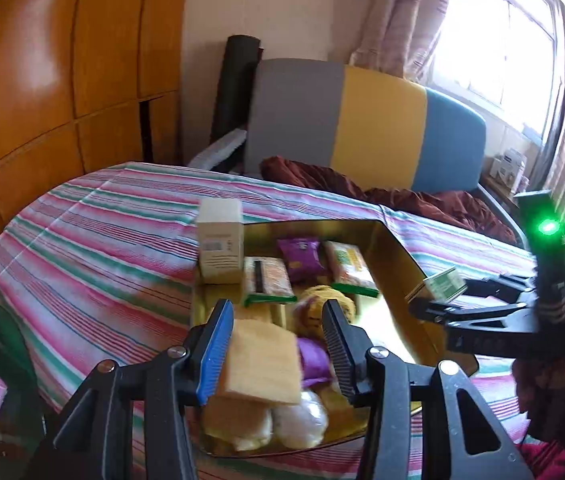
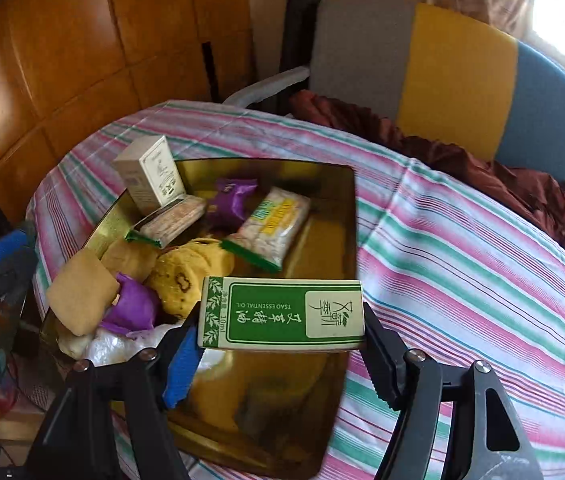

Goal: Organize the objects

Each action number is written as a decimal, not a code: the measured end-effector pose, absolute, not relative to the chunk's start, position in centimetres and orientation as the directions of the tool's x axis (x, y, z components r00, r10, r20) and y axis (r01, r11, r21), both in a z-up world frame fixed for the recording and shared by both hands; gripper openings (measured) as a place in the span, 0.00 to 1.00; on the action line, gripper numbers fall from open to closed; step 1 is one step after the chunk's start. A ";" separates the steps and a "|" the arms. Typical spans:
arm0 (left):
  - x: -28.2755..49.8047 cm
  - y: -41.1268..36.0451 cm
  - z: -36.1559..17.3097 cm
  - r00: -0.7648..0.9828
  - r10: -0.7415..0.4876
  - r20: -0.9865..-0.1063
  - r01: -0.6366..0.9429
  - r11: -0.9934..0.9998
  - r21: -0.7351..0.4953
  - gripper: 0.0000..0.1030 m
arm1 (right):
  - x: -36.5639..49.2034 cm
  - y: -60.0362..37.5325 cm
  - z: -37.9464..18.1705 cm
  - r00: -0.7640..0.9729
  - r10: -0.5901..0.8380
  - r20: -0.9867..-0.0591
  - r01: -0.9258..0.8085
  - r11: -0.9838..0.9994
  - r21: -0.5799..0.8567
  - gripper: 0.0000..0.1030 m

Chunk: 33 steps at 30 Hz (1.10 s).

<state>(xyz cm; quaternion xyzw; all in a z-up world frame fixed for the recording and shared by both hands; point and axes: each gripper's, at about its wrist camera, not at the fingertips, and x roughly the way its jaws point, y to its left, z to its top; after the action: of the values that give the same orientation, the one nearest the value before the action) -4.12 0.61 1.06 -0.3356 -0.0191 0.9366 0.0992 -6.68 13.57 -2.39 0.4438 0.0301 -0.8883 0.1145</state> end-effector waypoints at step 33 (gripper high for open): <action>-0.3 1.1 2.1 -0.815 -0.044 -0.578 0.029 -0.999 0.034 0.68 | 2.0 14.2 -3.5 -0.630 -0.145 -0.763 0.107 -0.989 0.099 0.98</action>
<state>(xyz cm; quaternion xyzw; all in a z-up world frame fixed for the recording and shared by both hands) -0.33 1.06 2.14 -0.3038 0.0118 0.9525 -0.0192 1.96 14.24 -3.48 0.4244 -0.0219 -0.9025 0.0698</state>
